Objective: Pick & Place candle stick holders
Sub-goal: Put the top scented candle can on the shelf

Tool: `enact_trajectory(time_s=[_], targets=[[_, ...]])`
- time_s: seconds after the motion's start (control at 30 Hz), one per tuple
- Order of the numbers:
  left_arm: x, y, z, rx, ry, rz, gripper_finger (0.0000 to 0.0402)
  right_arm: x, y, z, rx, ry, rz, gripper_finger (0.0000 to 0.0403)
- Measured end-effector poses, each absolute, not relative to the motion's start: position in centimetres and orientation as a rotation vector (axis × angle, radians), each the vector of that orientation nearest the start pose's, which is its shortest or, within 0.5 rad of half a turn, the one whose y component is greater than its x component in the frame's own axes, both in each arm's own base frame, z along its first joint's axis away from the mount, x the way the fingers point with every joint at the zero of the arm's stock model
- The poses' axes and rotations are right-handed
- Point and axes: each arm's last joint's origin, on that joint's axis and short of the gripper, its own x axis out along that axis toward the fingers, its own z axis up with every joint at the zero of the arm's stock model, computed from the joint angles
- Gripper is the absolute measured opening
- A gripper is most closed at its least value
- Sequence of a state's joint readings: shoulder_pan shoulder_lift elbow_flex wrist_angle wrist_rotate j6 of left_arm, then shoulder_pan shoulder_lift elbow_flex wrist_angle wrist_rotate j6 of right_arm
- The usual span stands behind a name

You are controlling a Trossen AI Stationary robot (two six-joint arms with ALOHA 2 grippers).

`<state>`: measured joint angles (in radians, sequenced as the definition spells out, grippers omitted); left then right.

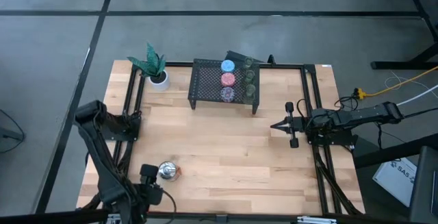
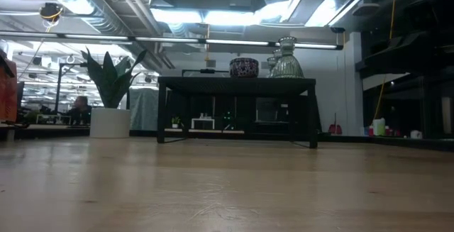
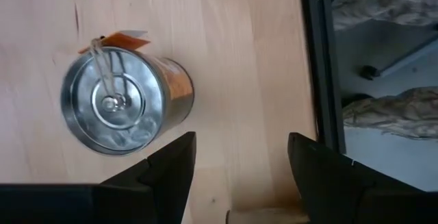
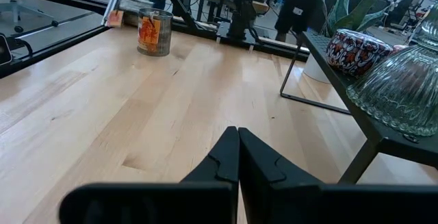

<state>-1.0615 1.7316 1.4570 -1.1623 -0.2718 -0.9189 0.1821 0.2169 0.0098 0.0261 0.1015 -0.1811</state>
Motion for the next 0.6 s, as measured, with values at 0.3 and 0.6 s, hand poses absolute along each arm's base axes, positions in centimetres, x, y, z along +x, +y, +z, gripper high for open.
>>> enact_trajectory(time_s=[0.3,0.6], targets=[[16.88,-28.15,25.93,0.217,1.203,-0.065,0.0226,10.80,1.69,15.13,-0.206,0.171,0.096,0.0003],[17.51,-27.67,25.78,0.335,1.104,-0.037,0.0226,10.80,1.69,15.13,-0.206,0.172,0.096,0.0003]])
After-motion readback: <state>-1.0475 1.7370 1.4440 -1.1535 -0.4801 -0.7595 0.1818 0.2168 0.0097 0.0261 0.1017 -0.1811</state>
